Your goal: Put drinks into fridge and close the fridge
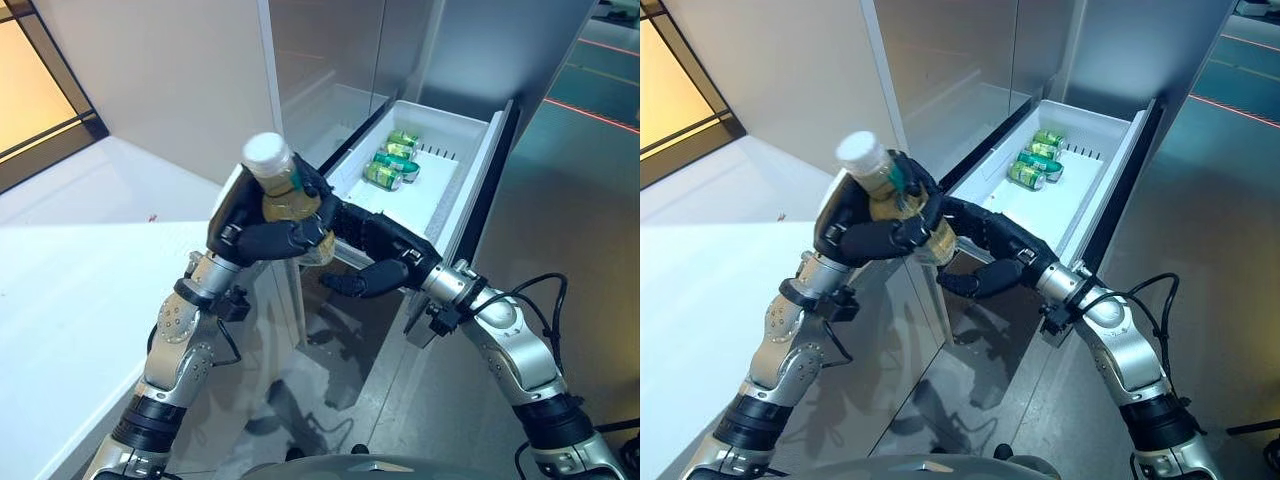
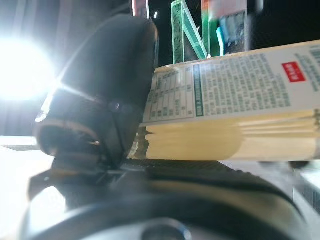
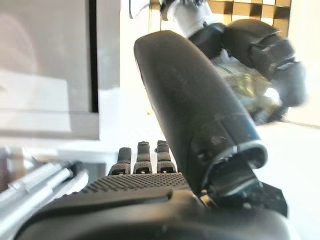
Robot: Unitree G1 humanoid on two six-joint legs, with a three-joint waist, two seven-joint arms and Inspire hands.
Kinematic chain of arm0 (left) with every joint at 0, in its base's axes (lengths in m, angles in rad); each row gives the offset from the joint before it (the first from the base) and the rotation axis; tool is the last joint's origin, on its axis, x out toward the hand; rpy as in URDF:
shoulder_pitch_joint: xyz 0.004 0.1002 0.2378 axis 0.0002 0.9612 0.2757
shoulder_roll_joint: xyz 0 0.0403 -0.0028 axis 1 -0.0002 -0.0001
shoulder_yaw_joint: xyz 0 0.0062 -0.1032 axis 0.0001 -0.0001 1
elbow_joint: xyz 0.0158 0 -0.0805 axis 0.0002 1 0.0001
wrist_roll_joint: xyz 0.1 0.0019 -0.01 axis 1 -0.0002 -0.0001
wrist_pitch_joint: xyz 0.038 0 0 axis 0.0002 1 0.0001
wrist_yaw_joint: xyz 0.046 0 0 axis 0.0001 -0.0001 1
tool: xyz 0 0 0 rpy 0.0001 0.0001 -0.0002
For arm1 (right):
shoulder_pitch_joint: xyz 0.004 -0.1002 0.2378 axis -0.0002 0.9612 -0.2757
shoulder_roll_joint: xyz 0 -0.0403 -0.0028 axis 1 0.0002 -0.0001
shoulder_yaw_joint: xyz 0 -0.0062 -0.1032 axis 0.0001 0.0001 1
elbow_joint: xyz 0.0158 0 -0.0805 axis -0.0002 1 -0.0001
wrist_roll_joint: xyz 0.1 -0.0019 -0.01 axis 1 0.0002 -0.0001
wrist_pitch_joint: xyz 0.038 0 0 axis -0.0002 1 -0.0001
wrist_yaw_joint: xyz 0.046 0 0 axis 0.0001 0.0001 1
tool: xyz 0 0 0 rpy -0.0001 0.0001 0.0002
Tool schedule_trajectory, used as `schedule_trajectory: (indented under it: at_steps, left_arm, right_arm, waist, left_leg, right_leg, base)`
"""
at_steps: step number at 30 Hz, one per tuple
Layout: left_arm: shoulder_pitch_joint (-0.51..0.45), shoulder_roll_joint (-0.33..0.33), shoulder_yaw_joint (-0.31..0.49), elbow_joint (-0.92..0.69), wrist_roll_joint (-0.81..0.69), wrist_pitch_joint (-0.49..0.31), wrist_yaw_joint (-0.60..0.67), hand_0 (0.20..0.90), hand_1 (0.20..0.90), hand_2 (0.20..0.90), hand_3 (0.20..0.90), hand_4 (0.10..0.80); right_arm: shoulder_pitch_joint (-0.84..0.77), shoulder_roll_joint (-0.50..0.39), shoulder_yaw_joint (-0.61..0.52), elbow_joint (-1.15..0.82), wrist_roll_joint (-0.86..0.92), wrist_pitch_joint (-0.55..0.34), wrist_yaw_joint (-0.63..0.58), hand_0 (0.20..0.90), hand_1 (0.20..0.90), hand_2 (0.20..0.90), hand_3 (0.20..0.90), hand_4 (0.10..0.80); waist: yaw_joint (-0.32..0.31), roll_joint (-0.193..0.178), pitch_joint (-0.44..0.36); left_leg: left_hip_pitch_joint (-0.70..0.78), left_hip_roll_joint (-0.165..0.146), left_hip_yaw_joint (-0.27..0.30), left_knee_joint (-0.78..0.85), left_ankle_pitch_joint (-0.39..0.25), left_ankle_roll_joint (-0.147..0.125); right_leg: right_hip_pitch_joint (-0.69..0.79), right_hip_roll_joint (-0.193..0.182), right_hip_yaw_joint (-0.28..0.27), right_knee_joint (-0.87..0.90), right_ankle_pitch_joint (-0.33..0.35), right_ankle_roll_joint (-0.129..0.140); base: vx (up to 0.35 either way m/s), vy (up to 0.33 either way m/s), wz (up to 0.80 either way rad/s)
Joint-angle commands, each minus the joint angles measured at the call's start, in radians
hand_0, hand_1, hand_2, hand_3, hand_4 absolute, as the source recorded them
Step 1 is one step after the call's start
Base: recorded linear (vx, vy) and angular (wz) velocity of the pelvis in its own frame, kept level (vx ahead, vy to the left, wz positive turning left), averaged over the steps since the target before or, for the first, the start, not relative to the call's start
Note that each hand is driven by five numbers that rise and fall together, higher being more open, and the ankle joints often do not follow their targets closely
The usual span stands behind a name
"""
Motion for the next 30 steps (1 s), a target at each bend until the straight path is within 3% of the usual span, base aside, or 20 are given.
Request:
schedule_trajectory:
  at_steps: [1,10,15,19,30]
  left_arm:
    - [-0.234,-0.026,-0.019,-0.101,-0.023,-0.094,0.004,0.300,0.300,0.300,0.200,0.100]
    - [-0.232,-0.044,-0.063,-0.092,0.015,-0.076,0.023,0.300,0.300,0.300,0.200,0.100]
    - [-0.242,-0.040,-0.095,-0.065,0.059,-0.054,0.048,0.300,0.300,0.300,0.200,0.100]
    - [-0.225,-0.036,-0.096,-0.044,0.052,-0.040,0.037,0.300,0.300,0.300,0.200,0.100]
    - [-0.216,-0.023,-0.101,-0.021,0.089,-0.045,0.053,0.300,0.300,0.300,0.200,0.100]
  right_arm:
    - [-0.127,0.026,-0.006,-0.097,0.067,-0.085,-0.007,0.900,0.900,0.900,0.900,0.800]
    - [-0.160,0.018,0.029,-0.112,0.105,-0.038,0.014,0.900,0.900,0.900,0.900,0.800]
    - [-0.183,0.016,0.041,-0.107,0.089,-0.068,-0.009,0.900,0.900,0.900,0.900,0.800]
    - [-0.185,0.006,0.023,-0.116,0.083,-0.089,-0.036,0.900,0.900,0.900,0.900,0.800]
    - [-0.186,0.002,-0.010,-0.119,0.175,-0.040,-0.066,0.900,0.900,0.900,0.900,0.800]
  waist:
    - [0.010,-0.011,-0.075]
    - [0.010,-0.019,-0.069]
    - [0.009,-0.021,-0.066]
    - [0.007,-0.020,-0.065]
    - [0.003,-0.021,-0.063]
  left_leg:
    - [0.008,-0.017,-0.038,0.007,-0.076,0.006]
    - [0.004,-0.014,-0.034,0.007,-0.074,0.003]
    - [0.004,-0.013,-0.029,0.008,-0.074,0.003]
    - [0.005,-0.012,-0.022,0.010,-0.076,0.003]
    - [0.004,-0.010,-0.017,0.013,-0.076,0.003]
  right_leg:
    - [-0.022,-0.009,0.010,0.090,-0.046,0.065]
    - [-0.024,-0.005,0.012,0.083,-0.041,0.063]
    - [-0.024,-0.004,0.011,0.079,-0.037,0.064]
    - [-0.024,-0.005,0.012,0.077,-0.035,0.065]
    - [-0.026,-0.002,0.017,0.079,-0.034,0.064]
  base:
    - [0.000,0.000,0.00]
    - [0.000,0.000,0.00]
    - [0.000,0.000,0.00]
    - [0.001,0.000,-0.01]
    - [0.001,0.001,-0.01]
